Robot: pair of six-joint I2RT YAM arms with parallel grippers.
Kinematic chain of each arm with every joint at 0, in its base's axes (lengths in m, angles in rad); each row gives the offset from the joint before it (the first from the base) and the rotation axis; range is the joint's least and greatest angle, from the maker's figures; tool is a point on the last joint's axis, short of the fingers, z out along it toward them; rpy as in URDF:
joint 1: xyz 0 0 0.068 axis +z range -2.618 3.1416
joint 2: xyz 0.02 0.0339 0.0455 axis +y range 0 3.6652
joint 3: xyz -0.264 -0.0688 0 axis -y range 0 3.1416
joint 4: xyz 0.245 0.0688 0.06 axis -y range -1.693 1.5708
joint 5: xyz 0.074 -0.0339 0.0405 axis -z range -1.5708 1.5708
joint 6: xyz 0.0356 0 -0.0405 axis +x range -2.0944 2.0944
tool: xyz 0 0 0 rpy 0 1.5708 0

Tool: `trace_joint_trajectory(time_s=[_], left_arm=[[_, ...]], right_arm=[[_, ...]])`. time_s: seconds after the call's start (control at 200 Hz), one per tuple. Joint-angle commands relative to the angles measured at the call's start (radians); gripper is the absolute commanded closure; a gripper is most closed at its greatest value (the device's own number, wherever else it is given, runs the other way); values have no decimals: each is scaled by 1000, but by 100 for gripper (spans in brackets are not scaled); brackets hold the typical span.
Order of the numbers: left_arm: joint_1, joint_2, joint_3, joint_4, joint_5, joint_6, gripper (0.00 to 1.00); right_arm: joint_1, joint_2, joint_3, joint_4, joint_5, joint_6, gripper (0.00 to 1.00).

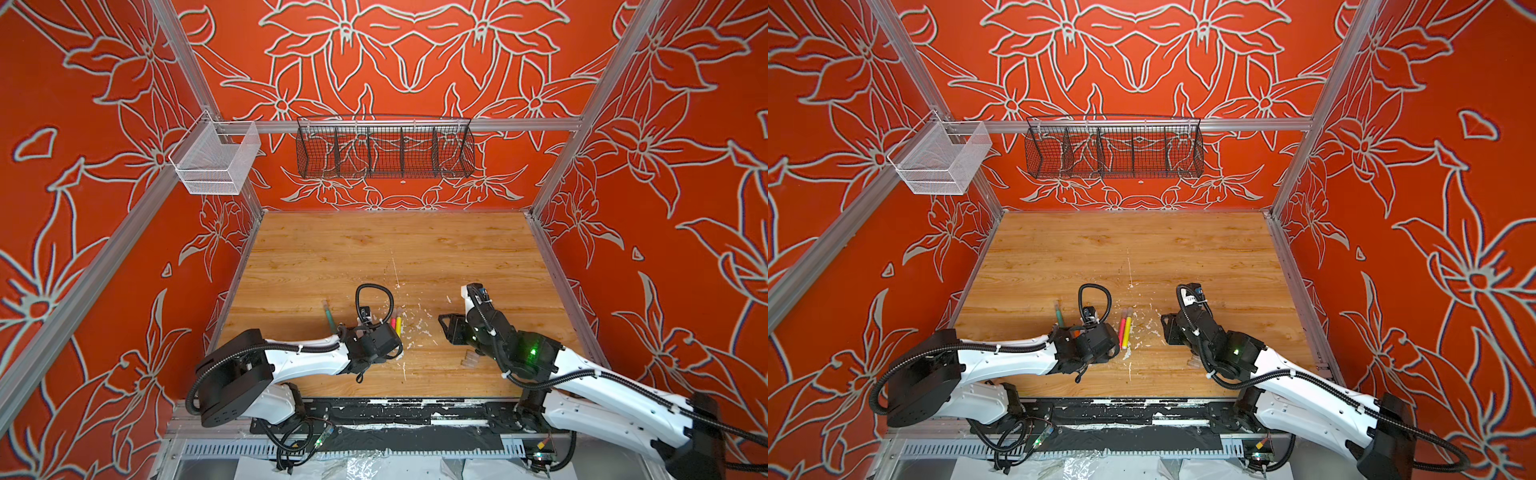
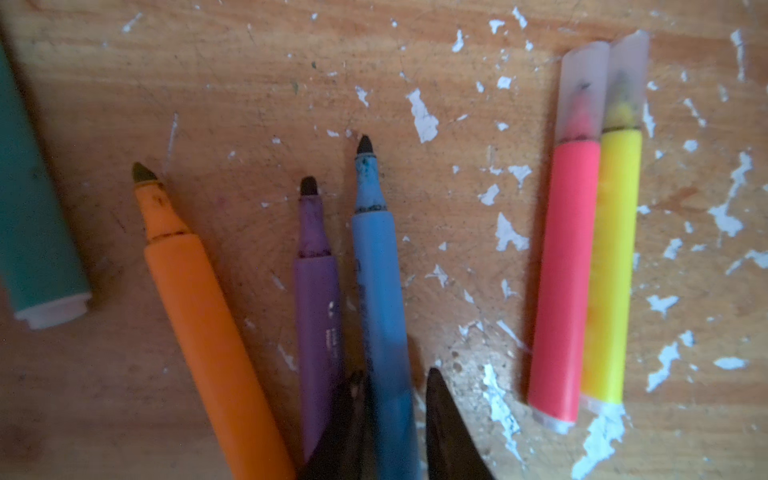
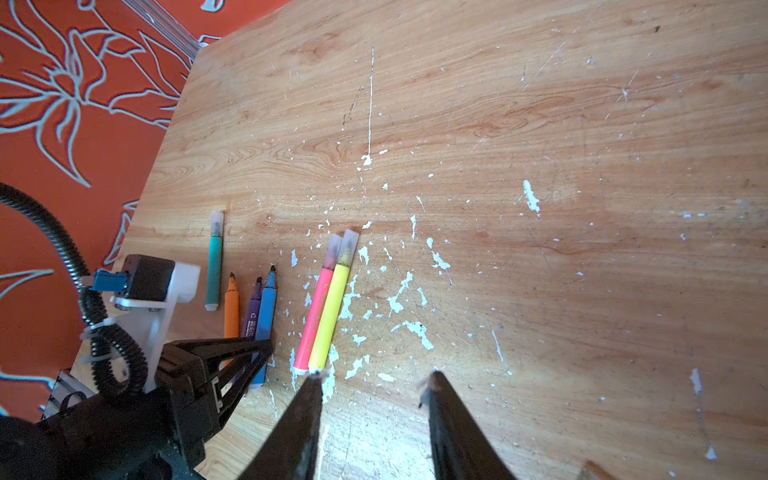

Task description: Insert the pens into the pen caps

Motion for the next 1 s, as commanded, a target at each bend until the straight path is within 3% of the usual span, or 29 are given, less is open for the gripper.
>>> trace_joint_trajectory(time_s=[0.0, 0.17, 0.385, 0.57, 0.686, 0.811, 0.996], left_arm=[[-5, 35, 22, -22, -25, -27, 76], [-6, 85, 29, -16, -20, -33, 75], [-4, 96, 48, -24, -18, -24, 96], [-4, -2, 112, -95, -36, 45, 100], [-4, -85, 147, -118, -32, 111, 100], [-4, -181, 150, -74, 22, 204, 100], [-6, -289, 114, 16, 103, 297, 100]], right_arm=[[-4, -9, -12, 1, -5, 11, 57], [-5, -21, -20, 1, -1, 12, 57], [-5, -35, -28, 12, 3, 25, 57], [-5, -32, -75, 197, -69, 77, 57], [-2, 31, -65, 313, -144, 99, 56], [11, 153, -75, 558, -253, 145, 55], [66, 356, 38, 667, -292, 157, 53]])
